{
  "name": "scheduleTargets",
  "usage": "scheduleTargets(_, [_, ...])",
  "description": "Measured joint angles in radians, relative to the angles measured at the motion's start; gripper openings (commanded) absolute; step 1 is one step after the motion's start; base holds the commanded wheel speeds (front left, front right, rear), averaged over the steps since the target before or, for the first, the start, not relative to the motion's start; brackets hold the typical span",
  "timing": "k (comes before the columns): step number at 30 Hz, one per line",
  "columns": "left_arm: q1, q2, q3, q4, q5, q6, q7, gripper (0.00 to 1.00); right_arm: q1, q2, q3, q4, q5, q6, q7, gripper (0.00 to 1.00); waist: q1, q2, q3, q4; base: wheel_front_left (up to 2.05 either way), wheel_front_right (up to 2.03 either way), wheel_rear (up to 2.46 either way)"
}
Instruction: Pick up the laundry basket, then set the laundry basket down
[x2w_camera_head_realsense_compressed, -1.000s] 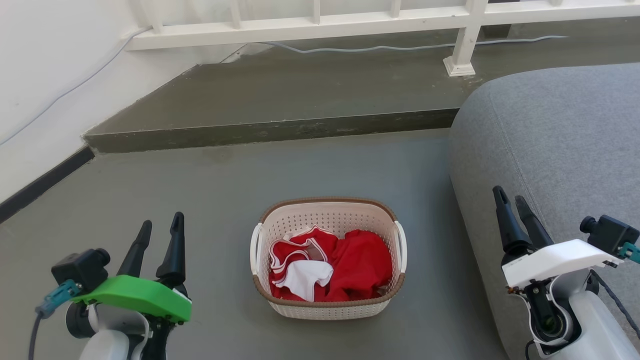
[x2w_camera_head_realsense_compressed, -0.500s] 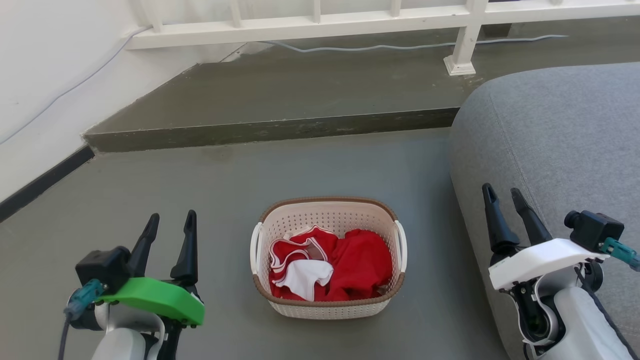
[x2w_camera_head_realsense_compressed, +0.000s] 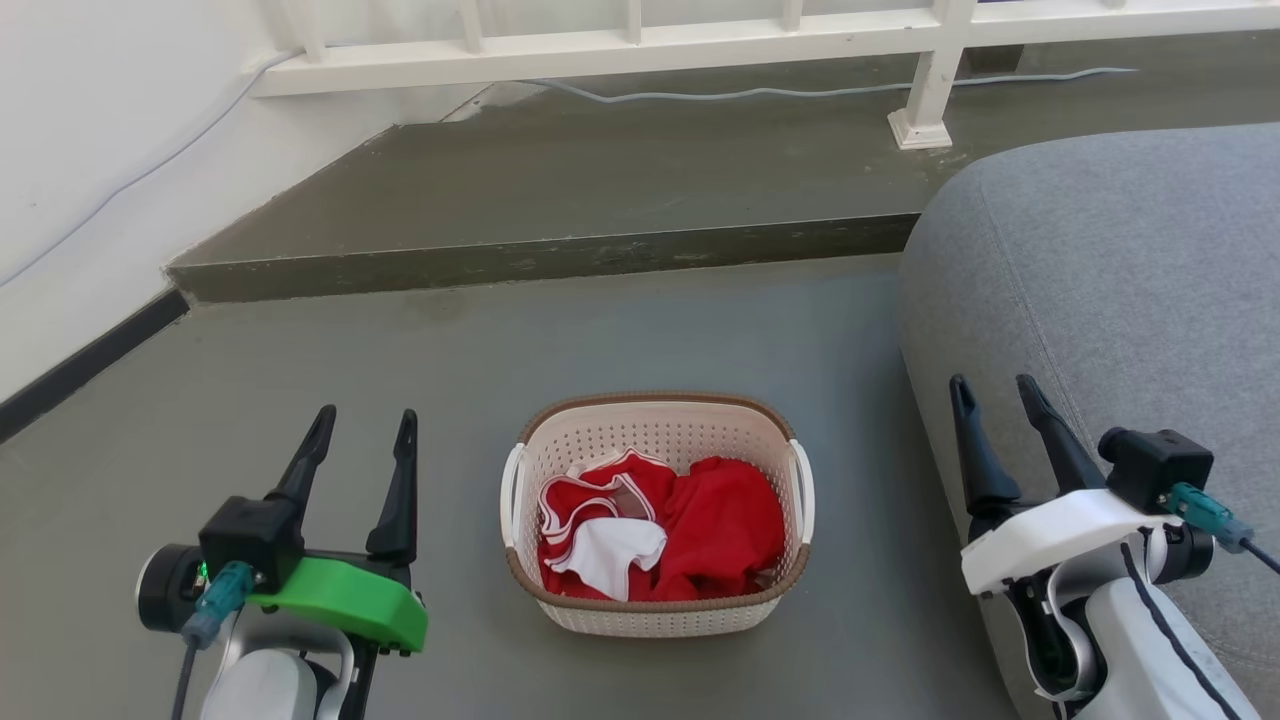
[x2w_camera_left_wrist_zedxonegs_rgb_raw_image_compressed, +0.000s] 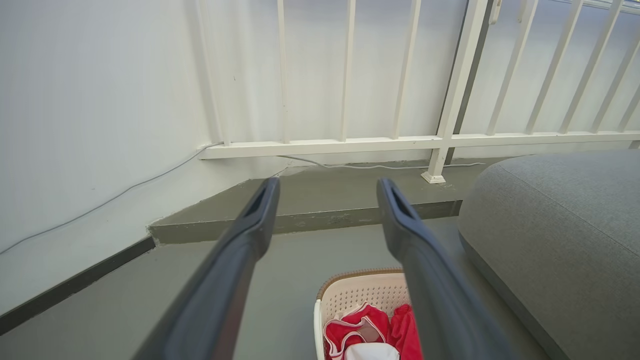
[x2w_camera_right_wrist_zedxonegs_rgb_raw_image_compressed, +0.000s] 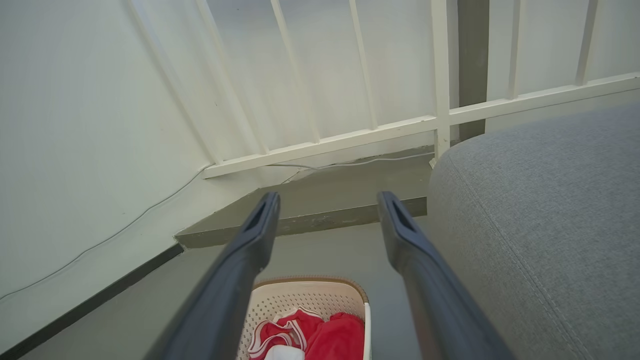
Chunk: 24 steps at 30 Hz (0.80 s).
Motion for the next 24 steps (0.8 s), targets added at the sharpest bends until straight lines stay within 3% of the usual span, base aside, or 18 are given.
scheduleTargets(5, [-0.011,-0.003,-0.003,-0.002,0.056,-0.001,-0.010,1.00,-0.007,0.002,0.010,0.001,-0.050,0.000,-0.013,1.00,0.0000,0.0000,0.000,0.000,0.00,0.00,0.00])
scheduleTargets(24, [-0.016,-0.017,0.019,0.003,0.058,-0.015,-0.010,1.00,-0.017,0.013,-0.013,0.016,-0.064,0.014,-0.014,1.00,0.0000,0.0000,0.001,-0.004,0.00,0.00,0.00])
